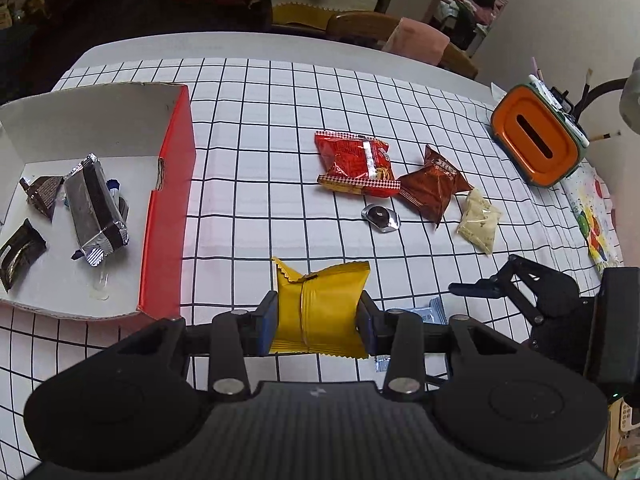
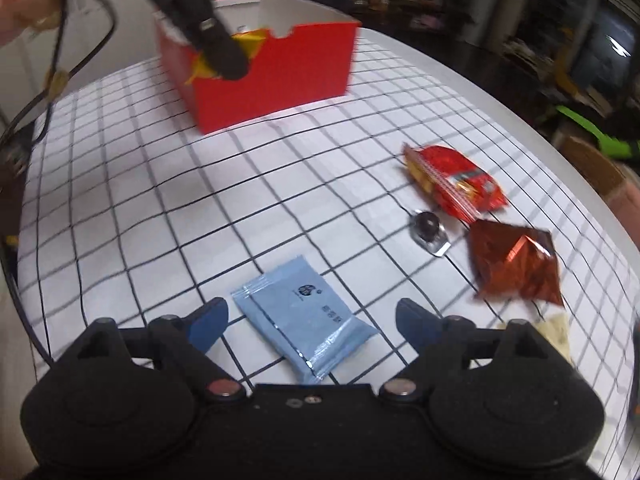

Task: Organize snacks
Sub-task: 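Carry the yellow candy and blue packet with both tools over the box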

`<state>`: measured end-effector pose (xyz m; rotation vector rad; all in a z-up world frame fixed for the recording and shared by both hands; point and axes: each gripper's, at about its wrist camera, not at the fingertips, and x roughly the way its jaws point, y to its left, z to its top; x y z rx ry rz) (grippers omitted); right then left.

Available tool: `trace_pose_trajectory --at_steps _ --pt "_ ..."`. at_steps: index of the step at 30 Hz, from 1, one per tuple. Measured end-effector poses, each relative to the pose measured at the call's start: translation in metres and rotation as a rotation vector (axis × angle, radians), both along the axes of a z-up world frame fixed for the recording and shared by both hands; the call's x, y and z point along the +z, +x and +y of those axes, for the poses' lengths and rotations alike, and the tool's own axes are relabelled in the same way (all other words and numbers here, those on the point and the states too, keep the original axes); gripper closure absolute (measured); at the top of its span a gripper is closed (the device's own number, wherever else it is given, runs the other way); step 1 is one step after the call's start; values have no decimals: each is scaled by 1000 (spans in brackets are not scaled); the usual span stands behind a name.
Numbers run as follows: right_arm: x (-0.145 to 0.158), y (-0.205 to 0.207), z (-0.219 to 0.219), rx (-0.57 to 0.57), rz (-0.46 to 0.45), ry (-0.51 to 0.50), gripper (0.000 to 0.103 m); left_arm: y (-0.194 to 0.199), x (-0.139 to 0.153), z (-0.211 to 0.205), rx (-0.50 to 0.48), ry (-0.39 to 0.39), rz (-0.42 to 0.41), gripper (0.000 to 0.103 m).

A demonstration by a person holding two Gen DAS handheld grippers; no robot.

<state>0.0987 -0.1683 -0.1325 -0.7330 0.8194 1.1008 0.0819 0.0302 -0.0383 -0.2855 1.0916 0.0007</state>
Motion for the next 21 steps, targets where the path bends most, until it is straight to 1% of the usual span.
trace_pose_trajectory --at_steps 5,7,9,14,15,17,18,19,21 --pt "-16 3 10 132 -5 -61 15 -1 -2 -2 16 10 10 64" --pt "-18 7 13 170 7 -72 15 -1 -3 -2 21 11 16 64" --pt "-20 13 15 205 43 -86 16 -1 -4 -2 27 15 20 64" --pt "-22 25 16 220 103 -100 28 -1 -3 -4 28 14 18 64" --pt "-23 26 15 220 119 -103 34 -1 -3 -4 27 13 16 64" --pt "-23 27 14 216 145 -95 41 -2 -4 -4 28 12 15 64" --pt "-23 26 13 211 141 -91 47 -2 -4 -4 28 11 17 64" --pt "-23 24 12 205 138 -88 50 -2 -5 -3 28 10 19 64" --pt "-22 22 11 175 136 -79 53 -2 -7 -3 28 12 22 64"
